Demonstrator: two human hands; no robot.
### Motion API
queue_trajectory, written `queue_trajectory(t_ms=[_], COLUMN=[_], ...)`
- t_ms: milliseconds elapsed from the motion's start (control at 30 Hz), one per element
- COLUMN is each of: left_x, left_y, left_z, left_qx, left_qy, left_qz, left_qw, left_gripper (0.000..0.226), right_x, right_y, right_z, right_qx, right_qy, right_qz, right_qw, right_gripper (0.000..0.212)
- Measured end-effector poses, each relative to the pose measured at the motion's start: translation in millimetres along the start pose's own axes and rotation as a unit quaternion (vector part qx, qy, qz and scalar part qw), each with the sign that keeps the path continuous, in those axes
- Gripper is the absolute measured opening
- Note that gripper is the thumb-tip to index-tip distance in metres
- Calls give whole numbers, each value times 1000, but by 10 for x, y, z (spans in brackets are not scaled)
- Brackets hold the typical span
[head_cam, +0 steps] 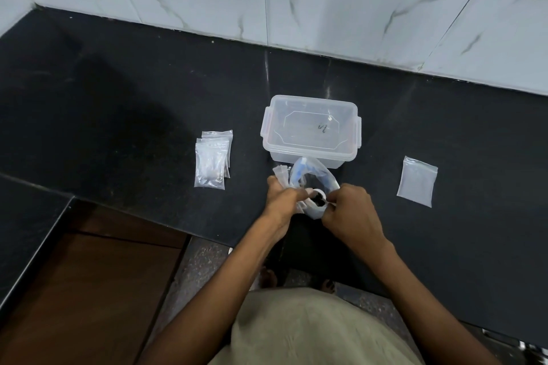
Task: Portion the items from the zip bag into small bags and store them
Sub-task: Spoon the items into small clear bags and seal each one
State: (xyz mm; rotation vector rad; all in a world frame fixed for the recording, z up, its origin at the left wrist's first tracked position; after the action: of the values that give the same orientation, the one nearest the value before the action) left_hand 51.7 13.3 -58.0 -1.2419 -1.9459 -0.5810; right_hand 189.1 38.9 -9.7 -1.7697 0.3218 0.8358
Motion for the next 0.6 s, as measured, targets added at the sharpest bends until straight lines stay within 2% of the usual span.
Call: queue_trajectory(t_ms=[133, 200, 267, 333, 400, 500, 600], left_x=[2, 0, -5, -31, -60, -88, -94], left_y=[-13, -36, -58, -77, -53, 20, 18], left_z=[-42, -53, -58, -71, -99, -111, -97], left_qx=[-32, -31, 5, 42, 30, 7, 43], left_qy=[11, 2, -20, -47, -82, -101, -82], left_qz=[-72, -96, -59, 36, 94, 83, 31], left_qw=[997, 995, 998, 997, 992, 991, 995], left_gripper=[48, 46, 43, 44, 49, 59, 65], right_x=[7, 51, 96, 122, 134, 127, 151], right_y=[13, 35, 54, 66, 72, 60, 27], right_z=[22, 30, 35, 39, 44, 36, 22], right_qx=[-1, 8, 19, 26, 31, 27, 30], right_qy=[25, 48, 73, 96, 103, 111, 117], right_qz=[31, 41, 63, 86, 102, 122, 130], right_qw=[999, 998, 995, 991, 989, 986, 984], right_gripper=[57, 36, 21, 18, 16, 16, 14])
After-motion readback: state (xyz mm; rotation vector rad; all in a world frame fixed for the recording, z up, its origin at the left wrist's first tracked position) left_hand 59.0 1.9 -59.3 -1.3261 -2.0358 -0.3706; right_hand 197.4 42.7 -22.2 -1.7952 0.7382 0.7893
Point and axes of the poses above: each hand's wrist, its own z-axis towards the middle knuckle, its own y-axis out of the palm, x = y × z, the point moved 1 cm from there along z, towards the middle knuckle, and after that the axes turned 12 degrees about z, right-handed, at the moved point
